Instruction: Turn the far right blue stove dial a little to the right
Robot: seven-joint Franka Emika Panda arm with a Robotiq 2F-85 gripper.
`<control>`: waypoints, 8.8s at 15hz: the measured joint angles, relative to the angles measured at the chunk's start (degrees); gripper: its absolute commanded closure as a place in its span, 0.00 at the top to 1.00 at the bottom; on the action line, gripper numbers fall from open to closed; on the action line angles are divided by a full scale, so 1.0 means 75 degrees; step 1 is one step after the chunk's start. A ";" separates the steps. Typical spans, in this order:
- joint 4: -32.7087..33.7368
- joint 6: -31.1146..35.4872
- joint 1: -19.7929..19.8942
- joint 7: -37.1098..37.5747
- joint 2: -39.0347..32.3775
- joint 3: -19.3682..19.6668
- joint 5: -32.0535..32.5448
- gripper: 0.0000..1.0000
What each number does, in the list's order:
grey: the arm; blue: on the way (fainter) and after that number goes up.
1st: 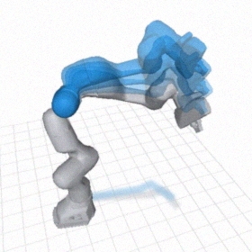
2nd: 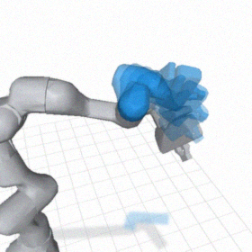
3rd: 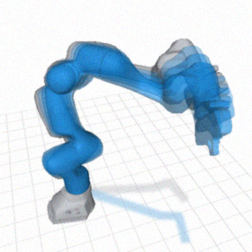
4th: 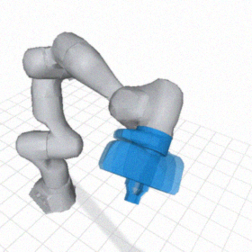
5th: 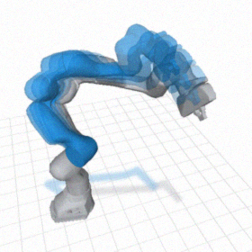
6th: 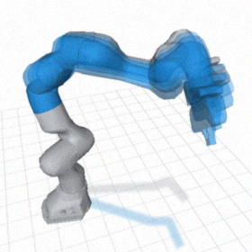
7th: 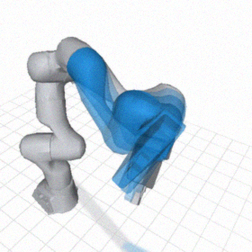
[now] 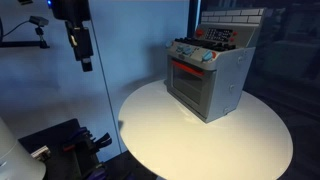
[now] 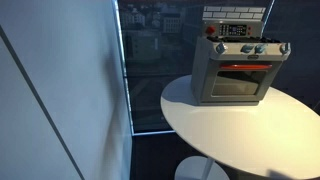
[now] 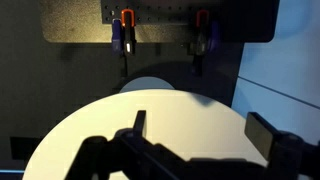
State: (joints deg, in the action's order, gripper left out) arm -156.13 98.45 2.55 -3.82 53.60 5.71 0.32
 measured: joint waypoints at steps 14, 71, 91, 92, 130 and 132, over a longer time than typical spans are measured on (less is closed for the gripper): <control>0.0049 0.0293 -0.0010 0.0000 -0.0177 -0.0026 -0.0014 1.00; 0.4071 0.5615 -0.1003 0.0175 -0.6373 -0.1105 -0.0557 1.00; 0.5661 0.6704 -0.1258 0.0175 -0.8198 -0.1512 -0.0077 1.00; 0.5695 0.6794 -0.1272 0.0175 -0.8256 -0.1520 -0.0051 1.00; 0.5778 0.8269 -0.1455 0.0175 -0.8836 -0.1519 0.0042 0.54; 0.5780 0.8289 -0.1441 0.0175 -0.8833 -0.1510 0.0042 0.43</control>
State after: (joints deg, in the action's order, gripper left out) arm -112.78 160.61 -8.26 -2.50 -12.64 -5.61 0.63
